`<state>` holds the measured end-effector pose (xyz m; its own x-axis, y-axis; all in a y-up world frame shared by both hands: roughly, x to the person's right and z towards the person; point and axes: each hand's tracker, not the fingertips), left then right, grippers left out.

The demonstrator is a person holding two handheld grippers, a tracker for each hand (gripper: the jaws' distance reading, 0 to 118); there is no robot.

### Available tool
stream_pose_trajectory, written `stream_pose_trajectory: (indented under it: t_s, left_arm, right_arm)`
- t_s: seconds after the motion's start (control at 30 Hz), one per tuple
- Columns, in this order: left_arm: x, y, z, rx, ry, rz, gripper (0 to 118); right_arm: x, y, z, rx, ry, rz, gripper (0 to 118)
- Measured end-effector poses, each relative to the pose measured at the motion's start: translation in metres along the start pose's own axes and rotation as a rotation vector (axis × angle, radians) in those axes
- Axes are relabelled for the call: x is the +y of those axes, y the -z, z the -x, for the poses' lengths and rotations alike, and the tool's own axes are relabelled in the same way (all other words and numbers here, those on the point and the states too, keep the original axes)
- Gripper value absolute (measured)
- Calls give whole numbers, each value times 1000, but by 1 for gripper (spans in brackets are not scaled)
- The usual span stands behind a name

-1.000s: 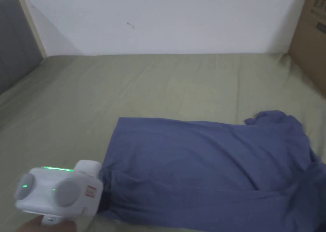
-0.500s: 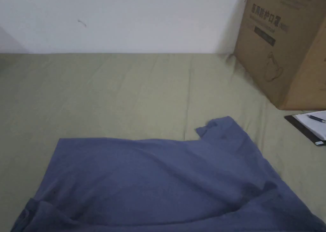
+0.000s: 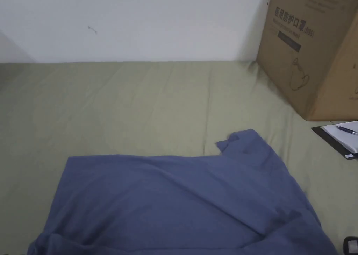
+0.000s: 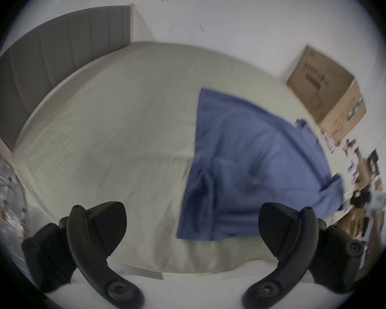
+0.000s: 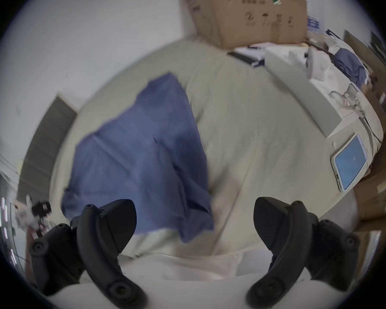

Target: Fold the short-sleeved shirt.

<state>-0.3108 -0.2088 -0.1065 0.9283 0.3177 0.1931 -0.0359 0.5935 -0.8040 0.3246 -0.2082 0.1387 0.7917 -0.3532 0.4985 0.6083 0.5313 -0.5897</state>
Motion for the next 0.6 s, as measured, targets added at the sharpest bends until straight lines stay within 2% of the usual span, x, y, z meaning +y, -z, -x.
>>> stream_pose_trajectory:
  t_s: [0.07,0.1,0.17,0.2,0.23,0.27,0.3,0.37,0.47,0.57,0.6]
  left_arm:
    - [2,-10,-11,-54,-18,-48,117]
    - [3,-16,-19,-91,-8,-85,116]
    - [2,-25,-38,-177,61,-166,108]
    - [3,-31,-48,-171,108,-240,91]
    - [5,-35,-59,-163,152,-285,67]
    - [9,-37,-68,-150,199,-314,37]
    - [14,-37,-78,-138,245,-331,0]
    - [28,-35,-92,-90,275,-364,0]
    - [72,-16,-98,-178,276,-352,0]
    - [133,40,-97,-101,281,-210,0]
    - [155,66,-95,-77,283,-131,0]
  right_arm:
    - [-1,-8,15,31,-6,-62,114]
    - [-2,-14,27,58,-34,-103,111]
    - [-5,-22,57,113,-93,-196,99]
    - [-8,-24,72,143,-131,-234,79]
    - [-10,-26,86,165,-169,-270,53]
    - [-11,-25,101,179,-205,-305,22]
    - [-11,-20,110,193,-233,-323,0]
    - [-6,-13,128,218,-259,-346,0]
    - [7,0,141,336,-270,-336,0]
    - [14,10,144,327,-284,-301,0]
    - [25,19,168,319,-284,-293,0]
